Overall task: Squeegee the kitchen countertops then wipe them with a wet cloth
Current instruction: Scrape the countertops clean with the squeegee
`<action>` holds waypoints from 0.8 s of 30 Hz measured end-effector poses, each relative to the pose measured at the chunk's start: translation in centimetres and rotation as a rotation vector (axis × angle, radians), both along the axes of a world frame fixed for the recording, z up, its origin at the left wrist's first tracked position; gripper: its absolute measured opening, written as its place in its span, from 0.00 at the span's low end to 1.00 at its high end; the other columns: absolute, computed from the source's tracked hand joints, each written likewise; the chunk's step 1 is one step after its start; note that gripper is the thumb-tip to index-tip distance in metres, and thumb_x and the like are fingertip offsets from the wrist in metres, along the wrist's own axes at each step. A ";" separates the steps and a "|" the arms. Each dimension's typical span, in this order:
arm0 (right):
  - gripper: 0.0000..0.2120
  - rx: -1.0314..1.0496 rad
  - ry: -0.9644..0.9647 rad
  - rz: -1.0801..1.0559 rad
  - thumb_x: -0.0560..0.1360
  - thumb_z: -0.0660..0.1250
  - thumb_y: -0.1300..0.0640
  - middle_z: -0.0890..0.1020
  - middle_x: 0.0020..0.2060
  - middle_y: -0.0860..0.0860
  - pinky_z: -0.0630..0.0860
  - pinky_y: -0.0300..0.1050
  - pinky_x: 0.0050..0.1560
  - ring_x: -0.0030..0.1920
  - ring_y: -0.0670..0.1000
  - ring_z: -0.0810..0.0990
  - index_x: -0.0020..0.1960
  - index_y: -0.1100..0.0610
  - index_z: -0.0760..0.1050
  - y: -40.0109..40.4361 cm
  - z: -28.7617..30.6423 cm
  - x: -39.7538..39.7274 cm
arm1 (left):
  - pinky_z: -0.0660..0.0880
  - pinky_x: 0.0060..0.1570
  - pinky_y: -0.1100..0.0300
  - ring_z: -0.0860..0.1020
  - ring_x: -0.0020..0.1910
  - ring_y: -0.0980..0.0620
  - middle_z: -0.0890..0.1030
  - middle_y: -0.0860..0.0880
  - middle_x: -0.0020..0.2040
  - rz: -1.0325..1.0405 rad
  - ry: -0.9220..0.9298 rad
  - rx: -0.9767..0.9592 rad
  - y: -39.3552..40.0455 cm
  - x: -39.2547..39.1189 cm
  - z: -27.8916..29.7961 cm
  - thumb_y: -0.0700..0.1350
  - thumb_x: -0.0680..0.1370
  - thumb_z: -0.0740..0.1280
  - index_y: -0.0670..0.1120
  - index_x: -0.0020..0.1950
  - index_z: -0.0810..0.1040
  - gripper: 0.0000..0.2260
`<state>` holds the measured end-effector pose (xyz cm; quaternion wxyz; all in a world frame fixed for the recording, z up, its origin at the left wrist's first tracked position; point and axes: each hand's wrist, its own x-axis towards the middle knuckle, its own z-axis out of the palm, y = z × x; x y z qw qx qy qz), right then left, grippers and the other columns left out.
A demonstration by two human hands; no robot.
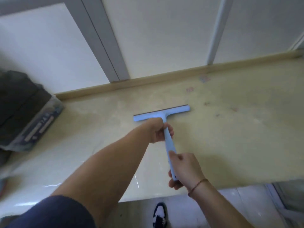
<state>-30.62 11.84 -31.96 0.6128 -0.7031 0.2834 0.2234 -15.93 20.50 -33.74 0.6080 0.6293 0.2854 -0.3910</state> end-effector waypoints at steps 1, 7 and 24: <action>0.20 0.004 0.002 0.009 0.80 0.59 0.52 0.78 0.25 0.58 0.70 0.40 0.20 0.20 0.58 0.78 0.39 0.68 0.75 -0.1 0.0 -1.6 | 0.78 0.34 0.55 0.78 0.21 0.51 0.76 0.45 0.35 -0.005 0.007 -0.004 0.0 -1.6 0.0 0.36 0.82 0.52 0.40 0.40 0.71 0.14; 0.23 -0.038 0.023 0.062 0.80 0.59 0.50 0.79 0.24 0.58 0.76 0.49 0.25 0.25 0.61 0.81 0.36 0.66 0.76 -0.4 -0.5 -9.1 | 0.77 0.35 0.54 0.77 0.28 0.49 0.75 0.45 0.35 -0.025 0.048 -0.036 0.1 -9.4 -0.3 0.38 0.83 0.52 0.41 0.42 0.71 0.13; 0.20 0.091 0.014 0.078 0.81 0.58 0.49 0.78 0.23 0.55 0.74 0.43 0.22 0.20 0.57 0.76 0.42 0.65 0.74 -2.4 2.5 -13.8 | 0.78 0.37 0.53 0.79 0.36 0.46 0.79 0.43 0.38 0.006 0.053 -0.016 -0.6 -13.9 1.9 0.40 0.83 0.56 0.35 0.48 0.75 0.11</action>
